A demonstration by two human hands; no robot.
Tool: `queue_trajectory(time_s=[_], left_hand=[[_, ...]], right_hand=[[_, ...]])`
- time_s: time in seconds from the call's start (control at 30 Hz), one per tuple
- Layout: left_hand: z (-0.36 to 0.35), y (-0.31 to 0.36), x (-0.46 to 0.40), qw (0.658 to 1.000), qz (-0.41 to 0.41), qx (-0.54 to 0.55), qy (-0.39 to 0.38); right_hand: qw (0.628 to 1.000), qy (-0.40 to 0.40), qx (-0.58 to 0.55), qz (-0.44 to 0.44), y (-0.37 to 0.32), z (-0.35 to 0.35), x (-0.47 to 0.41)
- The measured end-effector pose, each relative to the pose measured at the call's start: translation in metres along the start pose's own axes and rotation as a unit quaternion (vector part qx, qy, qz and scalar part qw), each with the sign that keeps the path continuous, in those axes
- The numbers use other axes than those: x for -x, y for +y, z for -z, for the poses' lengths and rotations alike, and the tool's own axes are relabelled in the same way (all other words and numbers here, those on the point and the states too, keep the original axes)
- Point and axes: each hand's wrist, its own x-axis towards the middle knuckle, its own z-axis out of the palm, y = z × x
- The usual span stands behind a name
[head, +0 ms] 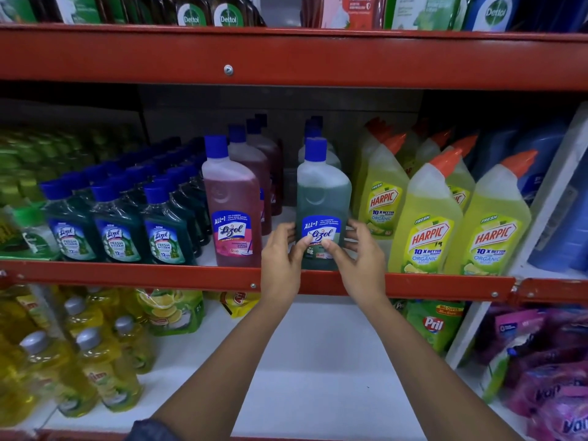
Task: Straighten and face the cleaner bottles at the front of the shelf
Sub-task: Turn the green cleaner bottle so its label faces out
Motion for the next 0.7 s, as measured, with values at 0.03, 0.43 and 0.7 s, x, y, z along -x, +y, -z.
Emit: queue_trajectory(time_s=[0.03, 0.43, 0.7], left_hand=[[0.000, 0.000, 0.000, 1.000, 0.000, 0.002, -0.001], [-0.009, 0.012, 0.015, 0.998, -0.005, 0.029, 0.048], [-0.055, 0.042, 0.040, 0.992, -0.114, -0.002, 0.048]], right_hand=[[1.000, -0.002, -0.001, 0.001, 0.000, 0.000, 0.000], [0.995, -0.073, -0.074, 0.005, -0.002, 0.014, 0.008], [0.978, 0.174, -0.010, 0.119, 0.002, 0.072, 0.012]])
